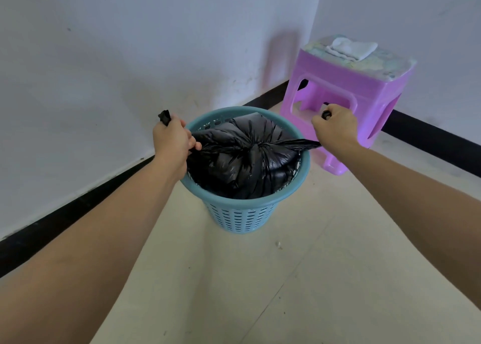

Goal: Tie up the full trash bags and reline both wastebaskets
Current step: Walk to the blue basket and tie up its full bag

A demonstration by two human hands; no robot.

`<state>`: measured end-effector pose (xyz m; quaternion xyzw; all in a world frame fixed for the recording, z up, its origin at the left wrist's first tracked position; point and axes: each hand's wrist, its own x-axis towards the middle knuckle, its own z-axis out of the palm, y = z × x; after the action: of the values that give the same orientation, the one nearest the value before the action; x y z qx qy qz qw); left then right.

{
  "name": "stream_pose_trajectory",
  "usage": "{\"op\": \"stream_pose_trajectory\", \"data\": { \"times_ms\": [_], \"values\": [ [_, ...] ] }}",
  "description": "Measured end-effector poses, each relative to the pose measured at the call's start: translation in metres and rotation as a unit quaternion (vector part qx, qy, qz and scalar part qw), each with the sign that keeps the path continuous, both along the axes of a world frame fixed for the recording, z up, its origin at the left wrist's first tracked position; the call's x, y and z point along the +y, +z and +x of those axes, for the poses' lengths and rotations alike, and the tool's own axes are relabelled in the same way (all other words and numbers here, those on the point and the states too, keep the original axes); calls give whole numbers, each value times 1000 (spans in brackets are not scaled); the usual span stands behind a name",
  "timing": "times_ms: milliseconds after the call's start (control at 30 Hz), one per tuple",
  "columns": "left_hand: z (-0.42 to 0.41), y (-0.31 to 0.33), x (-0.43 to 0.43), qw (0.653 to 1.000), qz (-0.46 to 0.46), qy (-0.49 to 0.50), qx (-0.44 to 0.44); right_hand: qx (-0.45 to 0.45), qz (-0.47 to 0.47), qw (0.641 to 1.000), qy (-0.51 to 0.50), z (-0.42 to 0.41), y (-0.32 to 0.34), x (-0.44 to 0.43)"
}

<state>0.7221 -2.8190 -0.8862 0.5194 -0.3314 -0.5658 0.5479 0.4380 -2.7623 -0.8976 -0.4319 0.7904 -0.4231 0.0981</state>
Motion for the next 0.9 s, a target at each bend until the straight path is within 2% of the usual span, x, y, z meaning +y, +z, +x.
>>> {"op": "stream_pose_trajectory", "data": {
  "times_ms": [100,200,267,300,333,400,433,500,567,667,767,833,900],
  "values": [
    [6,8,-2,997,-25,-45,-55,38,12,998,46,6,-2,-1],
    [8,22,-1,974,-15,-108,-197,98,29,992,80,14,5,-9],
    [5,28,3,948,5,-143,-283,82,46,990,105,22,14,-14],
    [1,30,6,940,17,-157,-302,44,44,991,122,28,19,-15],
    [-2,32,9,937,32,-167,-305,-23,32,989,146,34,24,-15],
    [-9,35,15,941,70,-180,-279,-191,-14,963,190,48,33,-15],
    [-12,35,17,947,89,-187,-245,-251,-40,946,201,54,37,-15],
    [-15,36,19,966,121,-193,-124,-320,-77,922,204,67,42,-14],
    [-15,31,19,970,105,-209,-66,-372,-95,902,200,75,46,-12],
    [-12,19,21,969,33,-218,-111,-436,-108,870,205,79,50,-10],
    [-9,12,20,977,17,-195,-91,-485,-126,838,218,77,52,-10],
    [-9,12,20,979,-8,-181,-92,-497,-118,830,225,72,52,-10],
    [-8,12,20,979,-28,-170,-105,-485,-93,842,219,71,44,-8]
  ]
}}
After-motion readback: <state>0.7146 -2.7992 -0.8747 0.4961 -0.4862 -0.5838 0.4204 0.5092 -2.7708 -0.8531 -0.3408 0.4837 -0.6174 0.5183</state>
